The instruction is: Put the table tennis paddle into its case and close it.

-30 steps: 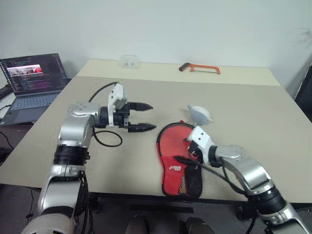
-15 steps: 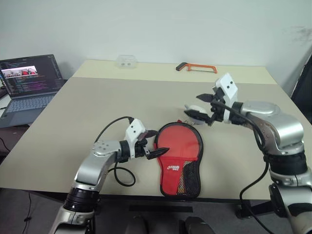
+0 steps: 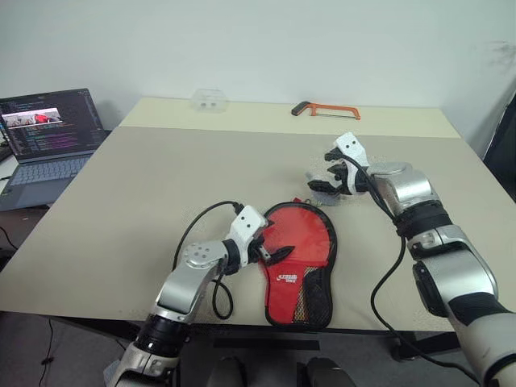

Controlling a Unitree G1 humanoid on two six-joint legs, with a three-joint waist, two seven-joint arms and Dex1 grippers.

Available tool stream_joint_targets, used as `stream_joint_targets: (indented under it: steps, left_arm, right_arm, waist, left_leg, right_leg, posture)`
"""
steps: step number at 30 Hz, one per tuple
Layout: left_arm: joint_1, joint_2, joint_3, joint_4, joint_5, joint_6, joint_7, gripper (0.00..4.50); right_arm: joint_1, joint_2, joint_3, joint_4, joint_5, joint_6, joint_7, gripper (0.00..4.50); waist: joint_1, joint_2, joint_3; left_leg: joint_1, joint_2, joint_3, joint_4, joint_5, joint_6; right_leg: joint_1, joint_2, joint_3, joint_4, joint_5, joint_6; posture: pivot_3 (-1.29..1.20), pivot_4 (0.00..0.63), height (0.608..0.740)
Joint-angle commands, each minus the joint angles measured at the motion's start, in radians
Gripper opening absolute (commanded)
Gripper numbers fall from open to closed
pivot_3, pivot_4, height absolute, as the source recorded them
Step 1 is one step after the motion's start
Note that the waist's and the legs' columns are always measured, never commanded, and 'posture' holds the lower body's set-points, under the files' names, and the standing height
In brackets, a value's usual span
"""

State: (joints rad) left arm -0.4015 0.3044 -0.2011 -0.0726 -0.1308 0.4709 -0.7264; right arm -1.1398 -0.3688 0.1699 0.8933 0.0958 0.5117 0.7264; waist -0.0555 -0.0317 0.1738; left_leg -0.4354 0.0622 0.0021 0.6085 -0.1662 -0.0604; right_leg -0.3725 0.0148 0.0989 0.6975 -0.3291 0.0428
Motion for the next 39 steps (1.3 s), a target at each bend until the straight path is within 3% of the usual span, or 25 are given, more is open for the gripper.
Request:
stream_joint_targets:
  steps: [1,6,11,14,21,24,28,39]
  left_arm:
    - [-0.037,-0.030,-0.036,0.005,0.004,-0.027,0.007,4.44]
    - [-0.058,-0.020,-0.148,0.069,0.131,-0.091,0.039,4.44]
    - [-0.044,-0.064,-0.173,0.086,0.138,0.049,0.089,4.44]
    - [-0.029,-0.081,-0.155,0.076,0.113,0.119,0.108,4.50]
    - [-0.023,-0.082,-0.140,0.052,0.089,0.165,0.114,4.50]
    - [-0.023,-0.082,-0.136,0.050,0.085,0.172,0.117,4.50]
    - [-0.023,-0.079,-0.137,0.052,0.085,0.173,0.118,4.50]
    - [-0.024,-0.075,-0.146,0.060,0.086,0.182,0.123,4.50]
  right_arm:
    - [-0.040,0.010,-0.016,0.103,-0.037,-0.084,-0.011,4.50]
    - [-0.058,0.025,-0.019,0.202,-0.075,-0.141,-0.034,4.50]
    - [-0.071,0.032,-0.028,0.257,-0.106,-0.174,-0.078,4.50]
    - [-0.077,0.034,-0.040,0.276,-0.117,-0.186,-0.096,3.89]
    - [-0.080,0.042,-0.054,0.292,-0.133,-0.215,-0.114,1.58]
    - [-0.084,0.040,-0.055,0.295,-0.142,-0.230,-0.137,0.91]
    - [-0.093,0.026,-0.039,0.298,-0.174,-0.263,-0.164,0.68]
    - [-0.045,-0.117,0.082,0.262,-0.349,-0.399,-0.134,0.67]
  waist:
    - [0.000,0.000,0.000]
    - [-0.001,0.001,0.000]
    - [-0.002,0.001,0.000]
    - [-0.002,0.001,0.000]
    - [-0.002,0.001,0.000]
    - [-0.002,0.001,0.000]
    - [-0.002,0.002,0.000]
    - [0.003,0.002,0.000]
  left_leg:
    - [0.000,0.000,0.000,0.000,0.000,0.000]
    - [0.000,0.000,0.000,0.000,0.000,0.000]
    - [0.001,0.000,0.000,0.000,0.000,0.000]
    - [0.001,0.000,0.000,0.000,0.000,0.000]
    - [0.002,0.000,-0.001,0.000,0.000,0.000]
    - [0.002,0.000,-0.001,0.000,0.000,0.000]
    - [0.002,0.000,-0.001,0.000,0.000,0.000]
    - [0.002,-0.001,-0.001,0.000,0.000,0.000]
  right_leg:
    - [0.000,0.000,0.000,0.000,0.000,0.000]
    - [0.000,0.000,0.000,0.000,0.000,0.000]
    - [0.001,0.000,0.000,0.000,0.000,0.000]
    - [0.002,0.000,0.000,0.000,0.000,0.000]
    - [0.003,0.000,0.000,0.000,0.000,0.000]
    - [0.003,0.000,0.000,0.000,0.000,0.000]
    - [0.003,0.000,0.000,0.000,0.000,0.000]
    - [0.003,-0.001,0.000,0.000,0.000,0.000]
  posture:
    - [0.00,0.150,0.740]
    - [0.00,0.150,0.740]
    - [0.00,0.150,0.740]
    - [0.00,0.150,0.740]
    - [0.00,0.150,0.740]
    - [0.00,0.150,0.740]
    - [0.00,0.150,0.740]
    - [0.00,0.150,0.740]
